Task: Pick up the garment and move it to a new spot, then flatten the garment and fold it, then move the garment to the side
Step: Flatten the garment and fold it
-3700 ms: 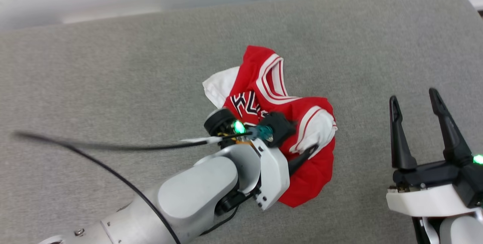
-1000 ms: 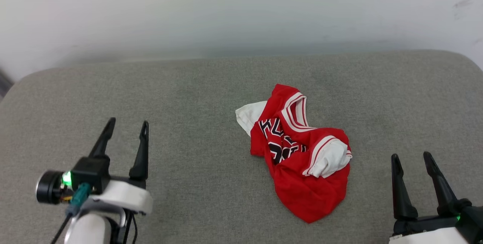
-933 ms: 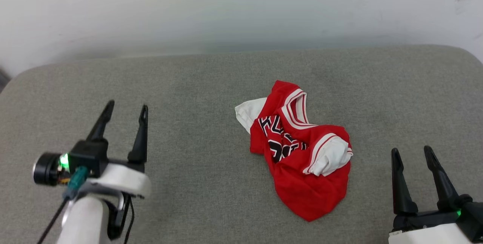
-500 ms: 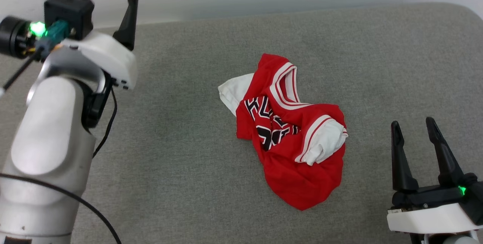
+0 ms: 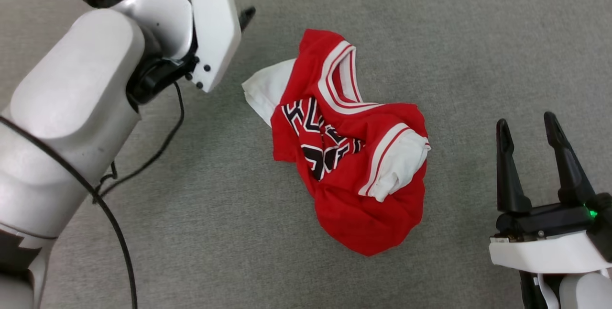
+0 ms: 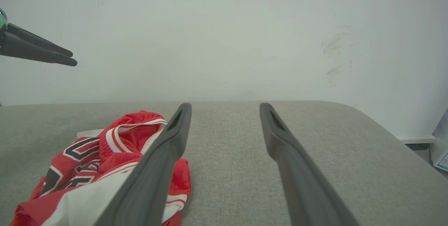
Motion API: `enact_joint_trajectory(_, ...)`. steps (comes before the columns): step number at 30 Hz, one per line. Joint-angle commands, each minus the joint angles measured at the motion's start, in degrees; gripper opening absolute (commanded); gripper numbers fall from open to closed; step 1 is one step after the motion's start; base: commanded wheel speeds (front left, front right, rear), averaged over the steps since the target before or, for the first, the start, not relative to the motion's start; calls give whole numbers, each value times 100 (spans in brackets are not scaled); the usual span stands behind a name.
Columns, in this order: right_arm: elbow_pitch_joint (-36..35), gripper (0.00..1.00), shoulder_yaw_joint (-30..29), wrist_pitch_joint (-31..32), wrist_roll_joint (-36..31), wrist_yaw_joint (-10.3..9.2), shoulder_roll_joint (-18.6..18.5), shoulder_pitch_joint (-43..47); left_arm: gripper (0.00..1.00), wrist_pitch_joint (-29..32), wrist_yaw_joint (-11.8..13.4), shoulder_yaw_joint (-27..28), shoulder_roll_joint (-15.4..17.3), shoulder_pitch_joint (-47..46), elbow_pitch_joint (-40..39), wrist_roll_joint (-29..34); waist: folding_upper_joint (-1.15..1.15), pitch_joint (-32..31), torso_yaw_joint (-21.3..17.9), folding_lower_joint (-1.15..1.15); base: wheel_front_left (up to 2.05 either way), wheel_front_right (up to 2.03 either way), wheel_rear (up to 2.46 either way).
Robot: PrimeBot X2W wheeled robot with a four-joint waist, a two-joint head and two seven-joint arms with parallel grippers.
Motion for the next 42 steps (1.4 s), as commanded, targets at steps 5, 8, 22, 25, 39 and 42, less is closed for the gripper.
enact_joint_trajectory(5,-49,100,70,-12,35,-4,9,-244,100,1168,2,-865,119,-464,92,-939,0,299,-214,-1,0,0,0)
enact_joint_trajectory(8,-71,100,107,-12,58,-4,9,-367,100,1732,2,-1552,172,-767,206,-1371,0,533,-329,-1,0,0,0)
enact_joint_trajectory(22,40,100,116,-12,45,-4,9,-465,0,1410,2,-2685,192,-755,514,-1617,0,613,-310,-1,0,0,0)
enact_joint_trajectory(25,83,100,70,-12,30,-4,9,-332,0,1050,2,-2677,261,-761,439,-1701,0,376,-208,-1,0,0,0)
enact_joint_trajectory(39,177,100,-8,-12,-154,-4,9,101,0,513,2,-2694,1565,54,513,-2317,0,-447,401,-1,0,0,0)
enact_joint_trajectory(42,184,100,-13,-12,-189,-4,9,130,0,463,18,-2690,1823,345,674,-2477,0,-478,486,-1,0,0,0)
